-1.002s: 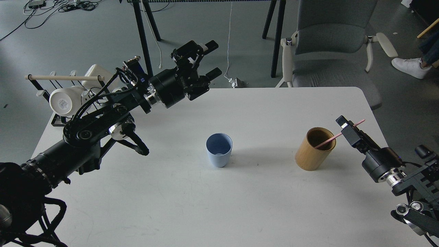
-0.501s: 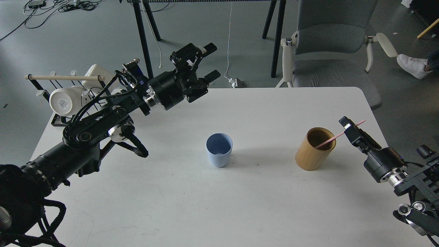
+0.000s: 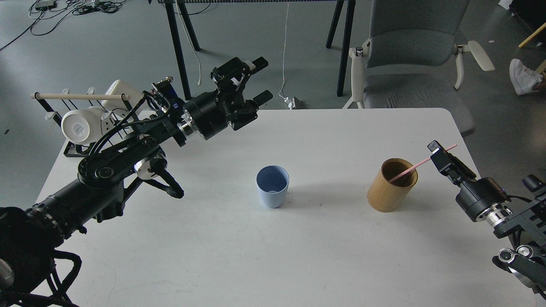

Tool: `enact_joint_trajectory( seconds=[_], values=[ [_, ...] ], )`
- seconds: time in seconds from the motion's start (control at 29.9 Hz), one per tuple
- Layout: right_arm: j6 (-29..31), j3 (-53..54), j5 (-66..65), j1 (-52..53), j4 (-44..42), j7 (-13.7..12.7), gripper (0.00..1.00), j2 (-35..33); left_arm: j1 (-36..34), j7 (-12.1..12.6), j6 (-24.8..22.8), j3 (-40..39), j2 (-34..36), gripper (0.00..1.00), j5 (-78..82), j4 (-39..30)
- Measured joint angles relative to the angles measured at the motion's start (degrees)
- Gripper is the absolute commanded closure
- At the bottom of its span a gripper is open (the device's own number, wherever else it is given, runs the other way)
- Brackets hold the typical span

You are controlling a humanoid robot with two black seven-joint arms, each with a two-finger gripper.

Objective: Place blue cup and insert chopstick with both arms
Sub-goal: 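Grasp the pink stick in the tan cup with the right gripper and pull it out, then swing the pink stick with the right gripper over the blue cup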

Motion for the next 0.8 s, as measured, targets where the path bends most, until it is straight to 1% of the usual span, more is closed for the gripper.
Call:
enact_joint_trajectory(
  seconds=[0.17,0.37,0.53,0.63,0.8],
  values=[
    [0.0,0.94,0.55,0.03,2.92,0.0,1.0,-4.71,0.25,0.0,0.0,0.0,-0.19,0.07,0.0,0.0],
    [0.0,4.11,1.47,-0.28,10.68,0.0,1.0,-13.42,0.33,0.0,0.0,0.01,-0.38,0.07,0.03,0.0],
    [0.0,6.35,4.4,-0.22,16.68,0.01,1.0,-19.2,0.36,0.0,0.0,0.01,-0.38,0.07,0.05,0.17],
    [0.0,8.15,5.91,1.04,18.93,0.01,1.0,-20.98,0.47,0.0,0.0,0.02,-0.21,0.07,0.04,0.43],
    [0.23,7.67,6.55,9.38,19.54,0.02,1.0,-21.28,1.0,0.0,0.0,0.02,0.03,0.07,0.0,1.21]
  ],
)
